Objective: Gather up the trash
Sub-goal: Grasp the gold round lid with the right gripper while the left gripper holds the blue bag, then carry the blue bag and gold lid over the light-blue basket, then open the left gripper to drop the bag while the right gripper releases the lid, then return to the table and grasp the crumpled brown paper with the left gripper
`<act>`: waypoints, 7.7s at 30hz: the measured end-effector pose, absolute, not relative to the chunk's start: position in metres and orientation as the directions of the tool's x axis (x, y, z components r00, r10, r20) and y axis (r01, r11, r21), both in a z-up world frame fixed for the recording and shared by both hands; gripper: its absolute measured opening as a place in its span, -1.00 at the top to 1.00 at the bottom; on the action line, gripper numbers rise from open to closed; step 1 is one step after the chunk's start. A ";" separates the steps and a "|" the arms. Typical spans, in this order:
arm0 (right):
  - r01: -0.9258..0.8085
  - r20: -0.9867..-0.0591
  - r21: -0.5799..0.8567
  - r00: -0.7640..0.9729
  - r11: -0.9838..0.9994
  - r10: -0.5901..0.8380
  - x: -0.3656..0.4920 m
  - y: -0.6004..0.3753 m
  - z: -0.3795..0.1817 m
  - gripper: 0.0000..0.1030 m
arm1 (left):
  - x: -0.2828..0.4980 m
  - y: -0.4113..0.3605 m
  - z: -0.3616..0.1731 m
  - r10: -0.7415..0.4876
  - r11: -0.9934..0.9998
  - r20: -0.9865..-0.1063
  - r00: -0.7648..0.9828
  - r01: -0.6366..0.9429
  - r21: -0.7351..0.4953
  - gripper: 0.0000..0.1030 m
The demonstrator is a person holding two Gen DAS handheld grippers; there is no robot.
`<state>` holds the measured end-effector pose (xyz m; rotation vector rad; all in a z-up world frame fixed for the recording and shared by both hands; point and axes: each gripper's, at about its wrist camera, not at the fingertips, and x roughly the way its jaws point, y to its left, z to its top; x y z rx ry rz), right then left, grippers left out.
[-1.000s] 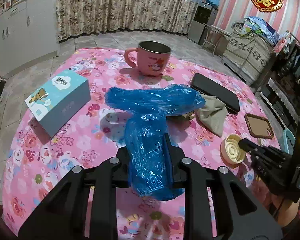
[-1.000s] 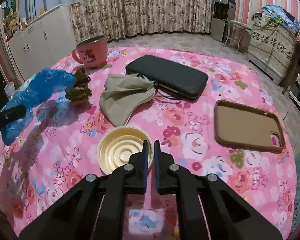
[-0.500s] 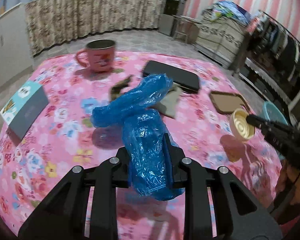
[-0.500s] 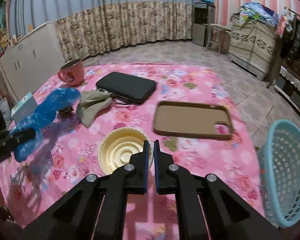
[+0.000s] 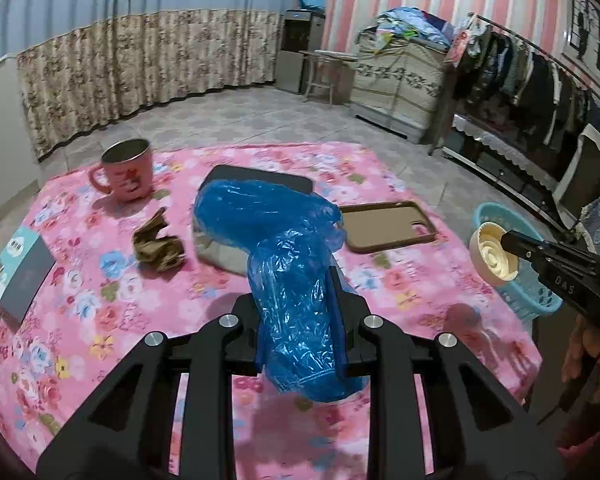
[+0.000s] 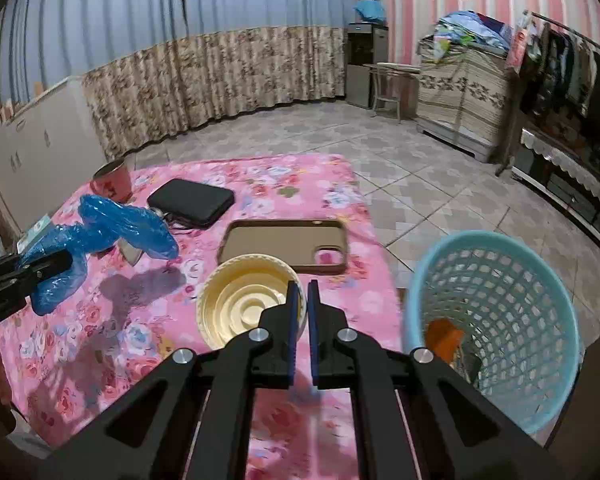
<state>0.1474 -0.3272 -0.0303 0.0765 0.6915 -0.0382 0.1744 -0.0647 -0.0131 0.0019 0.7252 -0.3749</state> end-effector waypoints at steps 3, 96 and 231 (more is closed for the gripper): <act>0.077 -0.634 0.073 0.773 0.994 -0.014 0.144 -0.337 -0.031 0.90 | 0.170 -0.070 -0.009 -0.342 0.928 -0.637 0.691 0.353 -0.116 0.54; 0.427 -0.696 0.078 0.670 0.901 -0.257 0.115 -0.538 -0.069 0.90 | 0.189 -0.304 0.000 -0.498 0.810 -0.568 0.655 0.586 -0.034 -0.85; -0.016 -0.668 -0.019 0.744 1.000 -0.001 0.244 -0.205 -0.083 -0.91 | 0.261 0.067 -0.047 -0.049 0.998 -0.697 0.716 0.000 -0.070 0.01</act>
